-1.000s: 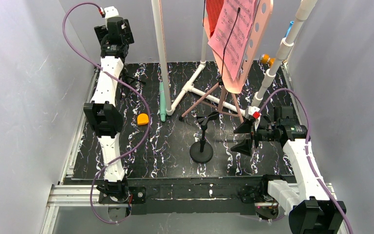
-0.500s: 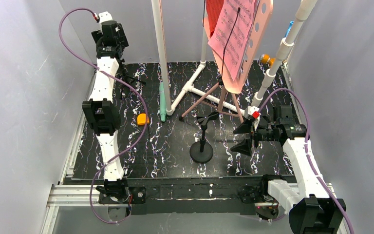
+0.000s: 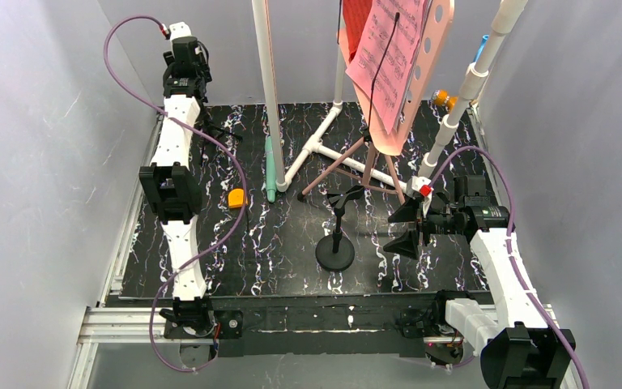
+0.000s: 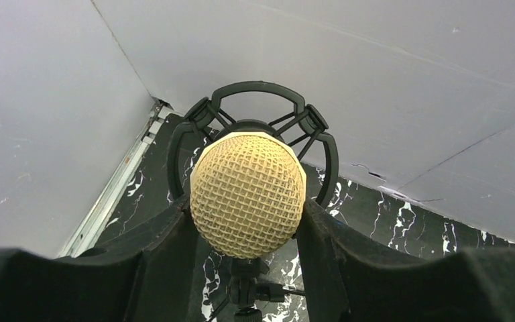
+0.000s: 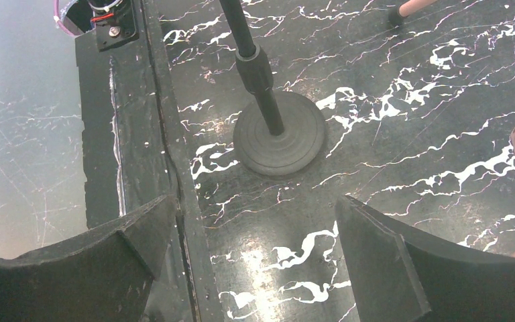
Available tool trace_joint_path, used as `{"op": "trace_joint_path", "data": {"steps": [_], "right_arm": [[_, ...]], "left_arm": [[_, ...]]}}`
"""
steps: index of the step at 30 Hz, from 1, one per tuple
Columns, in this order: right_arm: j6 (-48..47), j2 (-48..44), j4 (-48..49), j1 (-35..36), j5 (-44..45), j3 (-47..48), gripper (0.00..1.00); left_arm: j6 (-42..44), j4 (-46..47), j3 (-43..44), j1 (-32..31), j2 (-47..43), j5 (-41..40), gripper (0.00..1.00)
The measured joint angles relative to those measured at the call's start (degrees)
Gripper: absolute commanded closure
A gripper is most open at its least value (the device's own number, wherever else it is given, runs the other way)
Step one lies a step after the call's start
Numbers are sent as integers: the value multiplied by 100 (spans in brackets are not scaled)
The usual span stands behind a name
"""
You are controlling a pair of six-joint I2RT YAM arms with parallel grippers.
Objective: Pack up the instrument practice props
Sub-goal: Remove the microphone from the microphone stand.
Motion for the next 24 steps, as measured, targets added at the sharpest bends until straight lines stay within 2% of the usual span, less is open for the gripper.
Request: {"op": "trace_joint_path", "data": {"steps": [7,13,18,24], "right_arm": [[0,-4,0,0,0,0,2],[-2,-44,-2,2,0,0,2],[0,-114,-15,7,2,0,2],[-2,-155,-37,44,2,0,2]], "left_arm": [[81,59,-2,-4,-197,-11,95],[173,225,-297,-111,-787,-192,98],[487,758,-852,-402,-1519,-518,100],[911,1237,-966,-741,-2002,-741,100]]}}
